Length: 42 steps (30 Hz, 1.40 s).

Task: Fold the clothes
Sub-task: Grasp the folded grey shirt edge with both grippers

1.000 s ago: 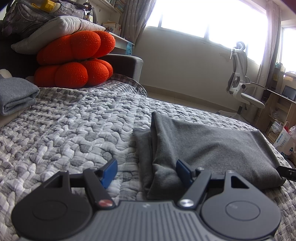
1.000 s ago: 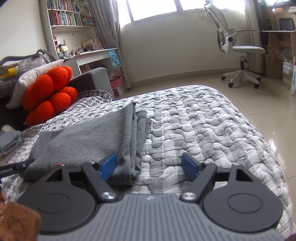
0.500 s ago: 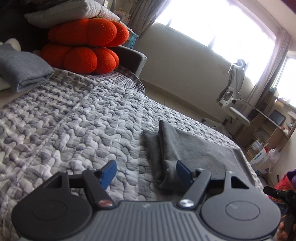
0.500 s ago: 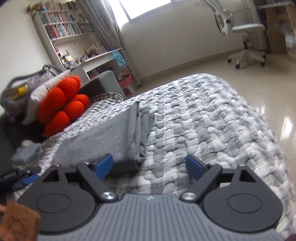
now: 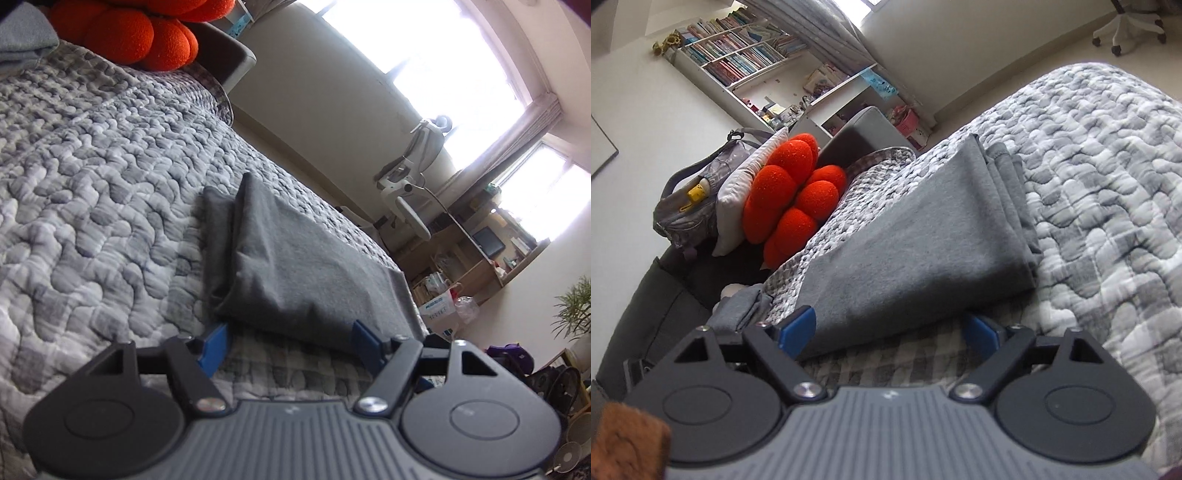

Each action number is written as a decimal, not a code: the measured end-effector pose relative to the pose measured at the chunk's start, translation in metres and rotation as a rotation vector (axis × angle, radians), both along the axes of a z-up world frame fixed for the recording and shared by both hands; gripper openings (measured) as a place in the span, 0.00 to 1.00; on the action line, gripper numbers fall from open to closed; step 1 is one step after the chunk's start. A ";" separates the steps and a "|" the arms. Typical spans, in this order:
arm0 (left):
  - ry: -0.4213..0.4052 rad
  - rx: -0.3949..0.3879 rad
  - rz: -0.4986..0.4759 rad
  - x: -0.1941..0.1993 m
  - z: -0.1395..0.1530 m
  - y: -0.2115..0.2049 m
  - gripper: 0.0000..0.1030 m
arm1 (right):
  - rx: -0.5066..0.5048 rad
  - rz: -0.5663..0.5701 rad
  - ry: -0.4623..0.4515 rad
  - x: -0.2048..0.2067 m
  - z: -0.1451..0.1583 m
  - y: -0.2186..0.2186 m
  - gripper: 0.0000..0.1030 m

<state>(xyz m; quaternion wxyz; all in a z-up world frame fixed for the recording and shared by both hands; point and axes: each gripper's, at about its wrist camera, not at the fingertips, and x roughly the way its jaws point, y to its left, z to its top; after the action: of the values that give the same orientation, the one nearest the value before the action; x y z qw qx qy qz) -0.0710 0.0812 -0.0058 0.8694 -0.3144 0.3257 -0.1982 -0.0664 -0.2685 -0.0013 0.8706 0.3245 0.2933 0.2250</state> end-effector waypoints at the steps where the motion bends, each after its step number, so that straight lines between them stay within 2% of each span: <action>1: 0.007 -0.023 -0.015 0.003 -0.002 -0.002 0.71 | 0.018 -0.018 -0.003 0.003 -0.001 -0.001 0.86; 4: 0.001 -0.039 -0.019 0.009 -0.004 -0.009 0.75 | 0.057 -0.072 -0.014 0.006 -0.003 -0.007 0.86; 10: -0.026 -0.048 0.019 0.022 -0.006 -0.016 0.75 | 0.077 -0.133 -0.045 0.009 -0.005 -0.011 0.86; 15: -0.038 -0.083 0.044 0.031 -0.008 -0.011 0.73 | 0.146 -0.170 -0.050 0.011 -0.009 -0.026 0.86; 18: -0.037 -0.082 0.046 0.035 -0.009 -0.005 0.68 | 0.123 -0.182 -0.049 0.015 -0.007 -0.030 0.86; 21: -0.035 -0.077 0.037 0.041 -0.009 -0.002 0.67 | 0.117 -0.160 -0.032 0.024 -0.007 -0.034 0.86; 25: -0.028 -0.054 0.016 0.054 -0.007 -0.004 0.67 | 0.035 -0.128 -0.018 0.039 -0.002 -0.027 0.86; 33: -0.021 -0.048 -0.008 0.075 -0.010 0.003 0.66 | -0.047 -0.083 -0.044 0.052 -0.003 -0.023 0.85; 35: -0.021 -0.041 -0.007 0.077 -0.010 0.002 0.64 | -0.052 -0.083 -0.043 0.055 -0.003 -0.023 0.82; 38: -0.025 -0.011 0.011 0.077 -0.011 0.000 0.54 | -0.056 -0.113 -0.030 0.053 -0.006 -0.028 0.64; 40: -0.027 0.009 0.027 0.077 -0.012 -0.001 0.43 | -0.063 -0.136 -0.018 0.052 -0.008 -0.029 0.47; 42: -0.023 0.022 0.042 0.076 -0.012 -0.002 0.37 | -0.074 -0.147 -0.014 0.050 -0.009 -0.029 0.39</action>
<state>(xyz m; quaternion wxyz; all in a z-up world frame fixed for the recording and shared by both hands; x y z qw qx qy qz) 0.0053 0.0788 -0.0179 0.8805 -0.3091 0.3110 -0.1799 -0.0161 -0.2971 -0.0107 0.8983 0.3111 0.2707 0.1518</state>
